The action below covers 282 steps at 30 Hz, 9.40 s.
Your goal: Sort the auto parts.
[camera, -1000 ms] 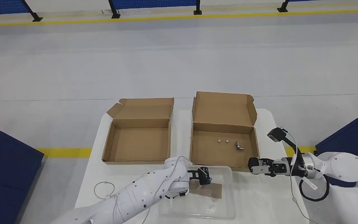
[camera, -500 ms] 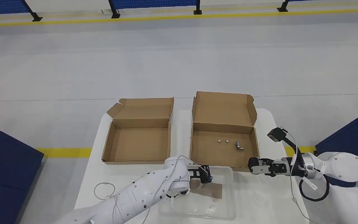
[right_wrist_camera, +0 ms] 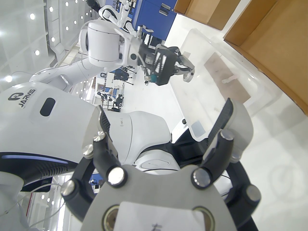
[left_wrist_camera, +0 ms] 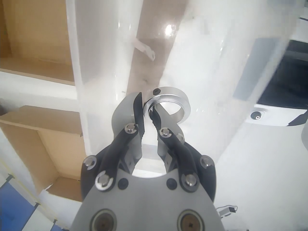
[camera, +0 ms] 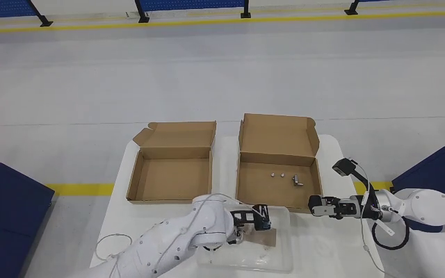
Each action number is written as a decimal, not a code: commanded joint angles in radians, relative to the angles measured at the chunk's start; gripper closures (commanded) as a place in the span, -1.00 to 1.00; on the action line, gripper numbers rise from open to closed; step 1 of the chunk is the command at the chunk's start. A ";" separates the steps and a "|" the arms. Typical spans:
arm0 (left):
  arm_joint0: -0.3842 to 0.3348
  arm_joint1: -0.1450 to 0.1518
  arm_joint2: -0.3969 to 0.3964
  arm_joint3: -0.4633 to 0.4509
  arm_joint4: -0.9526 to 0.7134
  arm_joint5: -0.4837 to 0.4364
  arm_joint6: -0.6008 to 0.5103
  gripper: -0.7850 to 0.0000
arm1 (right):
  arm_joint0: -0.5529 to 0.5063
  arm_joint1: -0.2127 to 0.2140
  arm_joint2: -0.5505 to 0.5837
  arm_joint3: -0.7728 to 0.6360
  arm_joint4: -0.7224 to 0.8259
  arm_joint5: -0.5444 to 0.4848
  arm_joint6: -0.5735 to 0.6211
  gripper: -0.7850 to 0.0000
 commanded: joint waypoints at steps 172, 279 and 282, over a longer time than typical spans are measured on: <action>0.335 0.050 -0.531 -0.238 -0.363 -0.475 1.897 1.00 | 0.000 0.000 0.000 0.000 0.000 0.000 0.000 -1.00; 0.474 0.090 -0.766 -0.212 0.059 0.223 0.779 1.00 | 0.000 0.000 0.000 0.000 0.000 0.000 0.000 -1.00; 0.474 0.090 -0.766 -0.212 0.059 0.223 0.779 1.00 | 0.000 0.000 0.000 0.000 0.000 0.000 0.000 -1.00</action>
